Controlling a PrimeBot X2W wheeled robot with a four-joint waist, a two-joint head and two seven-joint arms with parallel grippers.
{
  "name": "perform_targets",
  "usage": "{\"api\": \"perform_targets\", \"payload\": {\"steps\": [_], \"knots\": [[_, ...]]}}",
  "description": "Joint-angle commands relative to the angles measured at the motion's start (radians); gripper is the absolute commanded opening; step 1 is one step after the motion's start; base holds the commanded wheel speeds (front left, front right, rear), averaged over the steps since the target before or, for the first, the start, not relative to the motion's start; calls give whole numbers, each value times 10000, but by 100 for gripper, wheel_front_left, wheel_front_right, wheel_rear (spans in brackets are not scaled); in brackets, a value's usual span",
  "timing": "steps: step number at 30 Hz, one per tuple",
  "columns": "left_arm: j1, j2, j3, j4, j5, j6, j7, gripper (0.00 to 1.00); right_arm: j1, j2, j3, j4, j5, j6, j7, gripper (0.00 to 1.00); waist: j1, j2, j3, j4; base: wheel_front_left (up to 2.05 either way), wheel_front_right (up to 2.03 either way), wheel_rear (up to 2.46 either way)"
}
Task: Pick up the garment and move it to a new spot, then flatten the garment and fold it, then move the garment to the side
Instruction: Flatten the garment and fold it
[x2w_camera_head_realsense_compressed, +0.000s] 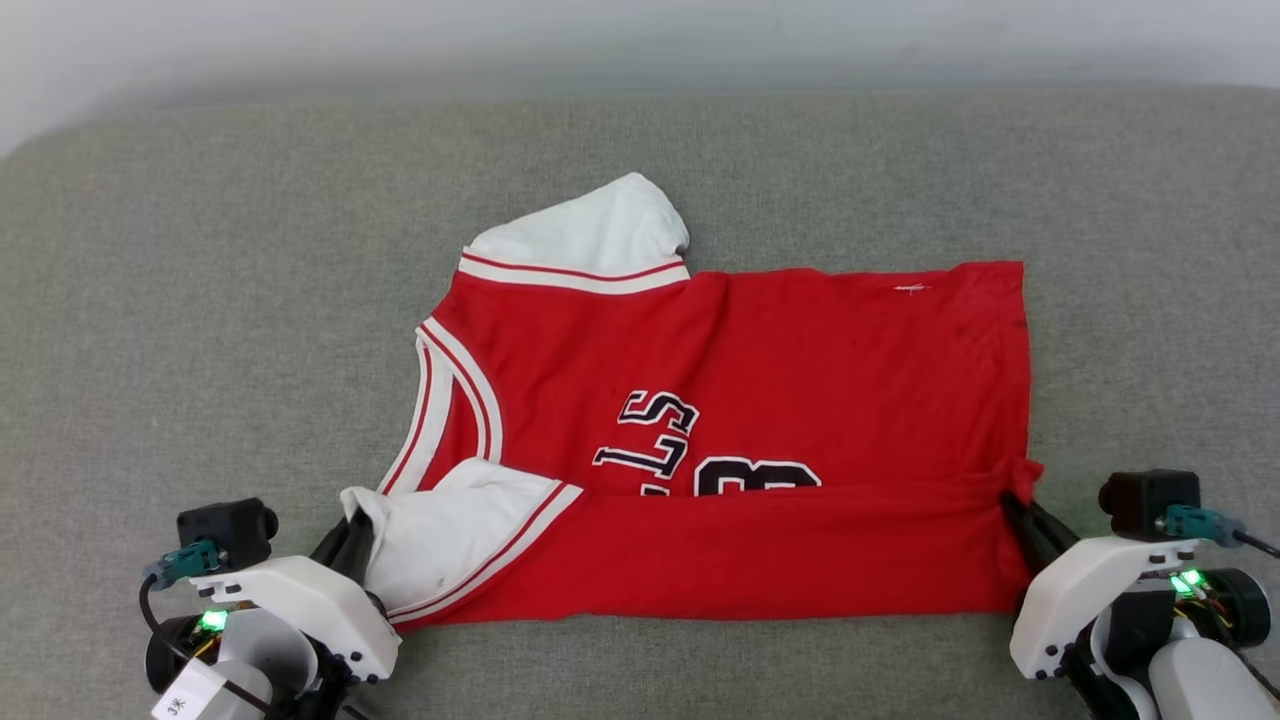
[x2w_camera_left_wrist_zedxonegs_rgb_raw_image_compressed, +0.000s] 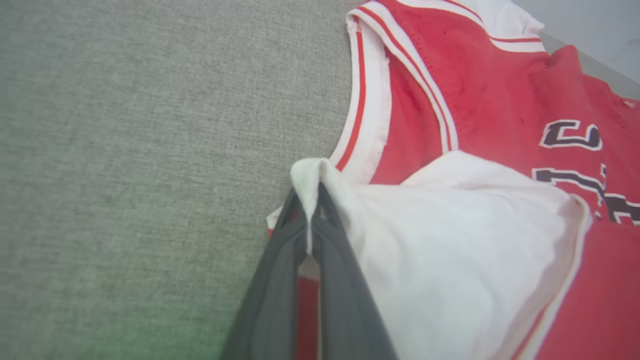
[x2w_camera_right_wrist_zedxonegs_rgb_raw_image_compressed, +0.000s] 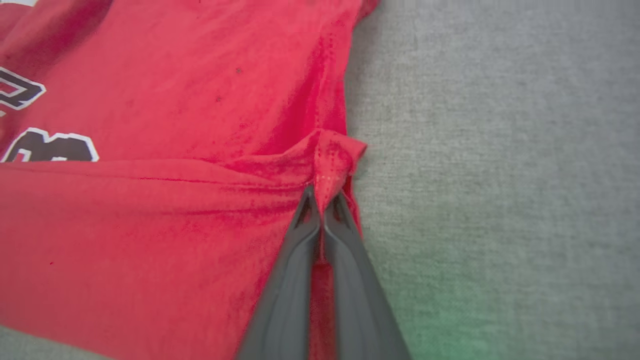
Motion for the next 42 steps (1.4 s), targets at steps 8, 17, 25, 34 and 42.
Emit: {"api": "perform_targets", "payload": {"steps": [8, 17, 25, 34, 42], "knots": [[330, 168, 339, 264, -107, 395, -335, 100, -43, 300, -286, 122, -470, -12, -2250, 100, -1, 0, -1031, -94, 0, 0, 0], [587, 913, 383, -211, -312, 422, 706, 100, 657, 703, -861, -832, -959, -10, -2772, 100, -1, 0, -1658, -80, 0, 0, 0], [800, 1926, 138, -1734, -1150, 281, 3473, 100, 1496, 1131, -1190, -2199, -1248, -12, -2308, 100, -1, 0, -1895, -154, 0, 0, 0], [894, 2486, -385, -3073, -1653, 636, 5783, 100, 1667, 1327, -1137, -2822, -1217, -10, -1998, 100, -1, 0, -1534, -307, 0, 0, 0], [264, 2167, -961, -2179, -1529, 673, 6511, 100, 1333, 1374, -1030, -2886, -1120, -10, -1931, 100, -1, 0, -950, -564, 0, 0, 0]]}}
